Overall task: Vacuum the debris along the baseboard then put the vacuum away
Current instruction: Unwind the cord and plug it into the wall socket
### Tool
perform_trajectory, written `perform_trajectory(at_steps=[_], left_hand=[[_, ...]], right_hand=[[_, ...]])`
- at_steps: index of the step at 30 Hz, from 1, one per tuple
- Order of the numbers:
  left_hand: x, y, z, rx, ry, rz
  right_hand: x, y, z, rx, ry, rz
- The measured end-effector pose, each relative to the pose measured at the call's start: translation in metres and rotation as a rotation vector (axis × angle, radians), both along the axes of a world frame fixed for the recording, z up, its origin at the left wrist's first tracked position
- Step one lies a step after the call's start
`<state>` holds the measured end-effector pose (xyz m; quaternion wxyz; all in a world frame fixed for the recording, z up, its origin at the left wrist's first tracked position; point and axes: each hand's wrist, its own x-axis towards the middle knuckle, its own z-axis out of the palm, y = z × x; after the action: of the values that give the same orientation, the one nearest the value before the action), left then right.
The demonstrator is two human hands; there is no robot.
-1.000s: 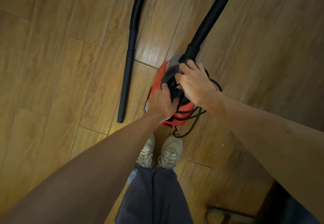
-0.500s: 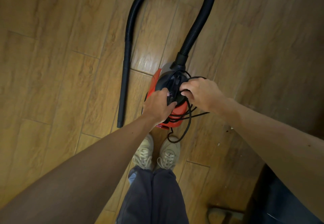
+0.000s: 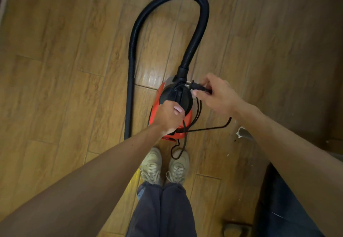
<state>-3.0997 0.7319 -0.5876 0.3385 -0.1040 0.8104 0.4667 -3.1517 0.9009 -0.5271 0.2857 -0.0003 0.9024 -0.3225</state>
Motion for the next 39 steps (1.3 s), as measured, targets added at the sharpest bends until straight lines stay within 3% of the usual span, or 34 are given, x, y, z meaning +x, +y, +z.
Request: perform_trajectory(at_steps=[4,10,14,18,23,28,39], left_hand=[[0.004,0.025,0.035,0.215,-0.006,0.159],[0.003,0.065,0.107,0.531,0.139,0.239],[0.012,0.080,0.153,0.670,0.132,0.289],[0.024,0.085,0.191,0.563,0.203,0.311],[0.040,0.084,0.231,0.317,0.322,0.395],[0.049,0.088,0.264,0.247,0.335,0.391],[0.094,0.106,0.340,0.355,0.333,0.292]], right_hand=[[-0.002,-0.001,0.030,-0.143,0.202,-0.193],[0.002,-0.013,0.095,-0.398,0.223,-0.683],[0.003,-0.010,0.142,-0.547,0.263,-0.854],[0.009,0.008,0.180,-0.588,0.308,-1.006],[0.030,0.026,0.222,-0.498,0.378,-1.177],[0.052,0.028,0.256,-0.431,0.469,-1.345],[0.099,0.029,0.338,-0.370,0.677,-1.493]])
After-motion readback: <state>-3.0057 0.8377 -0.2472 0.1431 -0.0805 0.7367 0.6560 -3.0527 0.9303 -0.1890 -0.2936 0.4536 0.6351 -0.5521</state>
